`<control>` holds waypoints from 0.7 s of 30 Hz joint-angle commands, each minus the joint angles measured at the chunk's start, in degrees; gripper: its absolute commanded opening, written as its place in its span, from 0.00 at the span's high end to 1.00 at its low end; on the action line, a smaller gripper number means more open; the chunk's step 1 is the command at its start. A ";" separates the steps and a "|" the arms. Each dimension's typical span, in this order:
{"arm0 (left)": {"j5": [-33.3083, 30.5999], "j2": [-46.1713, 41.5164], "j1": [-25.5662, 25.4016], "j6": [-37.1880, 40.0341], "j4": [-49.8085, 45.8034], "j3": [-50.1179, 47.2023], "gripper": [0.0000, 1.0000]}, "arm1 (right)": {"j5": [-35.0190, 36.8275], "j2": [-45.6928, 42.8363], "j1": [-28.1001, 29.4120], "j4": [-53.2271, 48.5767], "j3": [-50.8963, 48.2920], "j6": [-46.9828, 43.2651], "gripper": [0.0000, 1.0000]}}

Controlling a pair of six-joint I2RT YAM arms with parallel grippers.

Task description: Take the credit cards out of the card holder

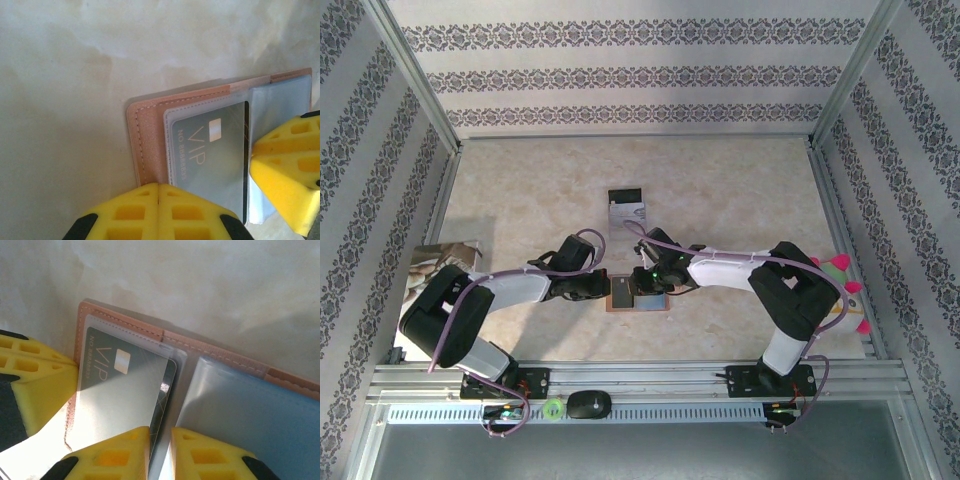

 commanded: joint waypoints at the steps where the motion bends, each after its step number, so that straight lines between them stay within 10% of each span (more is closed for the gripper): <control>1: -0.51 2.82 -0.14 1.70 -3.58 -0.42 1.00 | -0.95 1.57 -0.70 0.67 -0.59 0.67 0.80; 14: 1.50 4.53 -0.22 1.99 -2.20 0.04 1.00 | -4.21 3.91 -1.11 1.97 -0.03 1.28 0.78; 21: 1.58 4.54 -0.23 2.22 -2.40 0.04 1.00 | -2.47 2.79 -1.44 1.78 -1.04 1.99 0.98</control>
